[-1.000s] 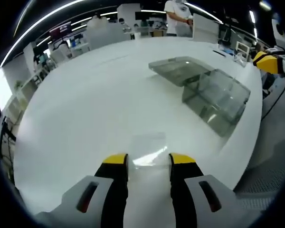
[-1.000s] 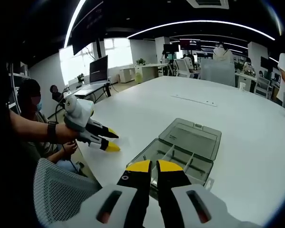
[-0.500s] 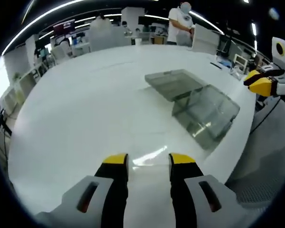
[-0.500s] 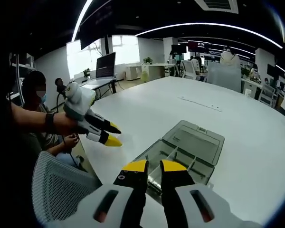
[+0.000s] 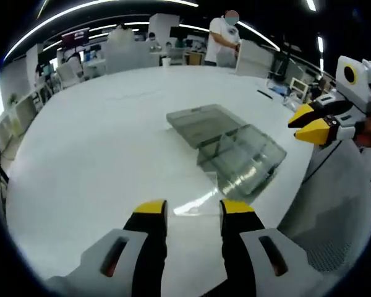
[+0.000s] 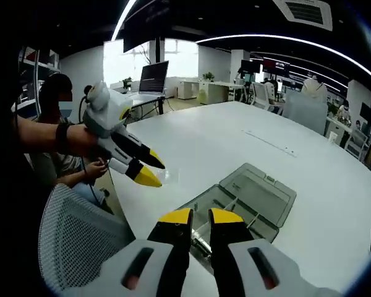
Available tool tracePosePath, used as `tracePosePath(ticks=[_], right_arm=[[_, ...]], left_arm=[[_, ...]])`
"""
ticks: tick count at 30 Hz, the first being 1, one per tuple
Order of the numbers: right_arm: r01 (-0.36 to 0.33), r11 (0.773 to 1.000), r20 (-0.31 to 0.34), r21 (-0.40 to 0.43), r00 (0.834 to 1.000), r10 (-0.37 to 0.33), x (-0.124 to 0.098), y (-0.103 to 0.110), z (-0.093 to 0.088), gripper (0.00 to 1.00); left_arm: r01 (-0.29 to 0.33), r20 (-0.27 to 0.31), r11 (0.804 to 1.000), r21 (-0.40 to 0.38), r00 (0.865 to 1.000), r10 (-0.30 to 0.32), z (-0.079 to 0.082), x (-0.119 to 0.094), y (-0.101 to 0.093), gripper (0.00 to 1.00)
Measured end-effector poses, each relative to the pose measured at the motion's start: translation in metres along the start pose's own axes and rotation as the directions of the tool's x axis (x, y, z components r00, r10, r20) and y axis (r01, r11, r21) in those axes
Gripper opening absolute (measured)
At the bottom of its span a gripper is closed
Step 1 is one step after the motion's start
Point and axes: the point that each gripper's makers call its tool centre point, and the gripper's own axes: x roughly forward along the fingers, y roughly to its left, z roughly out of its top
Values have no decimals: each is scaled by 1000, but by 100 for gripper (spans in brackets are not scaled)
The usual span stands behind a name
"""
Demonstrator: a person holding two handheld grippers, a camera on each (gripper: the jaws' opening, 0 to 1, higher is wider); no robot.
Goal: Insert the divider into the dual guide fixture by aligning both edges with the guide slots and pushing it downward to the bottom, including one-sided entry, uneven engagement, binding, and posture correction.
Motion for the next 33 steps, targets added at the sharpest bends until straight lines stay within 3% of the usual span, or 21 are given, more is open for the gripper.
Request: tracePosePath(ticks=[15,21,33], right_arm=[[-17,993,-39,-114,999,13,0,5,-1,6],[-33,971,-80,-235,997,15,4,13,0,7],[-78,900,-132,-430,991,23,10,21,1,9]], left_arm=[[90,21,996,-6,996,-90,17,-1,-32,32],[122,-2,993,3,993,-122,19,-1,-45,32],[207,-14,978,-6,978,-207,21,-2,-61,32]])
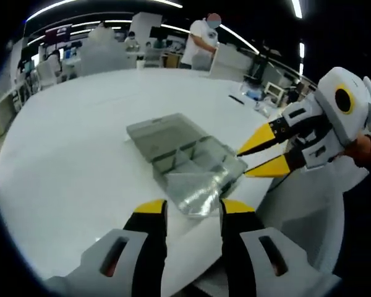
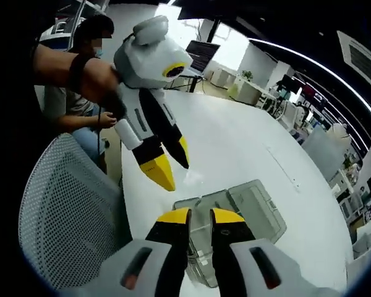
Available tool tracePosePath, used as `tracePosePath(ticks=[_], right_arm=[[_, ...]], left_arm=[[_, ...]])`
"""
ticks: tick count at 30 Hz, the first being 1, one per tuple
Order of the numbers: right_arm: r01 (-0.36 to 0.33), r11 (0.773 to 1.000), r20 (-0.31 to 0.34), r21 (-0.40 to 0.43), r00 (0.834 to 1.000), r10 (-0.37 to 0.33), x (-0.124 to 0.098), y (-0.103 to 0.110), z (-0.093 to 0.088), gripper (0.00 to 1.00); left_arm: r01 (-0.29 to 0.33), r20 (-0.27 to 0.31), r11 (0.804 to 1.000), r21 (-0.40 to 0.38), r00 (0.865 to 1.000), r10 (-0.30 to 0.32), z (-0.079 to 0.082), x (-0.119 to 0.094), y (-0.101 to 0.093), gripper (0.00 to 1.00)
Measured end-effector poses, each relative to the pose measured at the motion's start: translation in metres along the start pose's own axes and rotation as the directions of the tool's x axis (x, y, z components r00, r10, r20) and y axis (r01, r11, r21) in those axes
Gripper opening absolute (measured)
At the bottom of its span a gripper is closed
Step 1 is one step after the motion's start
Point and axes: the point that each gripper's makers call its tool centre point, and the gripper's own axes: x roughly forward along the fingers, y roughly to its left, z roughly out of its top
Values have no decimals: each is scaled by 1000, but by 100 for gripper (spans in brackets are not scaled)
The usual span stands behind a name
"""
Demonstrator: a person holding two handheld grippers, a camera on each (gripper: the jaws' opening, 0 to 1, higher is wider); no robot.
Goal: Insert the divider into the dual guide fixture by aligning both edges with the guide slots and pushing it downward to the bottom, including one-sided entry, uneven engagement, binding, and posture correction.
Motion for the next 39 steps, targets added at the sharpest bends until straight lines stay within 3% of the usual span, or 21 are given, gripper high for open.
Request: tracePosePath(ticks=[9,16,28,39], right_arm=[[-45,991,-33,-129,999,41,5,12,-3,10],[-77,969,-52,-236,996,67,8,21,-6,9],[-96,934,-67,-344,995,78,9,29,-8,7],[-117,866,-88,-487,993,85,7,35,-9,4]], left_arm=[[59,-23,998,-2,998,-59,1,4,-12,32],[112,-47,994,-5,993,-112,-2,8,-23,32],[174,-71,984,-24,982,-175,-9,8,-34,32],[234,-87,971,-51,967,-238,-9,8,-41,32]])
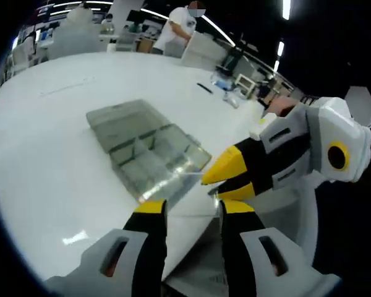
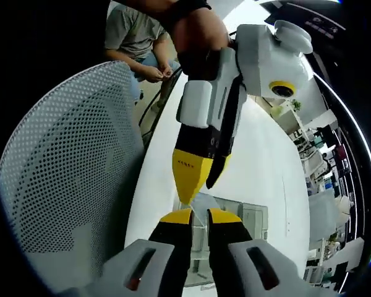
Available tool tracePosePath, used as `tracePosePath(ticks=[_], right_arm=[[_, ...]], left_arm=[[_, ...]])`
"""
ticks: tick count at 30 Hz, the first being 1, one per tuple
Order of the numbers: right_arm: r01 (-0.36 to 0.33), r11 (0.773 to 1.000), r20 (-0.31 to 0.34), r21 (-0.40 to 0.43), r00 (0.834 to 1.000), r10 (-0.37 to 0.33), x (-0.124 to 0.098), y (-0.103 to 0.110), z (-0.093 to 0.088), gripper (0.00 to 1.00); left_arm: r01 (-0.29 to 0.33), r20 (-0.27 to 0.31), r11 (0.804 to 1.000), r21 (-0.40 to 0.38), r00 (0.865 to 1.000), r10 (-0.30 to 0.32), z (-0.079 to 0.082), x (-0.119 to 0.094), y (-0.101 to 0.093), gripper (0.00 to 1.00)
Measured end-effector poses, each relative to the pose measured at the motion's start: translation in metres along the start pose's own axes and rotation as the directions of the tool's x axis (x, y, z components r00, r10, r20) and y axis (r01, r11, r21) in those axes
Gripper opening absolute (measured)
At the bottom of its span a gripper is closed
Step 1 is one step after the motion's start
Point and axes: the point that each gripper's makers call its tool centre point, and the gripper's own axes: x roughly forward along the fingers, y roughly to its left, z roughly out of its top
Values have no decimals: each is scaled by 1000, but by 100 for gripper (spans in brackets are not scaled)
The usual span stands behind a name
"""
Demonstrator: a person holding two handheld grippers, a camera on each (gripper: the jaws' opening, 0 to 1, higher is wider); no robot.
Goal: Insert the divider into the dual guide fixture by aligning both edges with the guide slots and pushing it downward to the bottom, including one-sided entry, uneven engagement, binding, and posture correction.
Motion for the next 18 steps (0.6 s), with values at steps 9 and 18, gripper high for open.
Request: tracePosePath(ticks=[9,18], right_arm=[[-11,994,-10,-112,1000,10,-1,4,3,1],[17,982,-12,-189,1000,-20,-4,-5,4,0]], left_arm=[[23,-10,1000,7,1000,-23,0,1,-4,32],[79,-30,993,86,997,-76,-3,1,-13,27]])
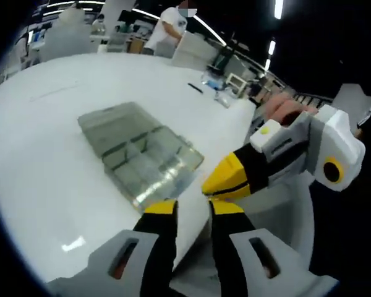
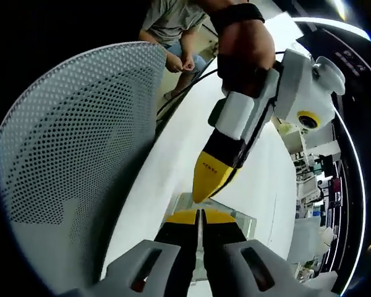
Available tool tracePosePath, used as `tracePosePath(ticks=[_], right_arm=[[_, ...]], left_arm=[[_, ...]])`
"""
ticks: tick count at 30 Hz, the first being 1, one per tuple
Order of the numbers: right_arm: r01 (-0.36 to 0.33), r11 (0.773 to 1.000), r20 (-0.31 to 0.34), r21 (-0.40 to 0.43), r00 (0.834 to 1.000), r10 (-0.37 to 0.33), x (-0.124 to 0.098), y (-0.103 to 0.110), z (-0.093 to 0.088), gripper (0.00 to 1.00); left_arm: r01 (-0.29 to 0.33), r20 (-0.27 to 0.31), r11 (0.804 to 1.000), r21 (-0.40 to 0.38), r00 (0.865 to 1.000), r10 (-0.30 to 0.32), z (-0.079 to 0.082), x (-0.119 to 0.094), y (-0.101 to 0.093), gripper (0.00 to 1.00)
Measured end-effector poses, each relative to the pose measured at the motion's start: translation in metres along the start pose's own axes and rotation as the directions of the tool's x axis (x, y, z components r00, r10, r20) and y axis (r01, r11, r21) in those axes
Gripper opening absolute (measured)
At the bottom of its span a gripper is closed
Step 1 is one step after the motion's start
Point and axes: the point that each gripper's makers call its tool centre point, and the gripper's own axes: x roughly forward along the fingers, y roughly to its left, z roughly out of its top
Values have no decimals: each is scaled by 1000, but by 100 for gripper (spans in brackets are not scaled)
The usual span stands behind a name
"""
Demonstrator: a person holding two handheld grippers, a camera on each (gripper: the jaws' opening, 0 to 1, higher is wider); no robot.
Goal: Insert the divider into the dual guide fixture by aligning both edges with the guide slots and pushing it downward to the bottom, including one-sided entry, uneven engagement, binding, and posture correction.
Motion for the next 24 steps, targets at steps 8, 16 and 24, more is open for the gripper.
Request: tracePosePath(ticks=[8,16,24], right_arm=[[-5,998,-1,57,1000,5,-2,-4,-6,0],[-28,974,19,223,1000,24,-4,-5,-7,0],[-92,934,76,345,995,70,-9,-2,-5,0]], left_arm=[[-51,57,998,37,997,49,5,-1,3,25],[-80,135,972,220,990,51,19,-3,-6,9],[-98,81,897,431,994,70,17,0,-7,6]])
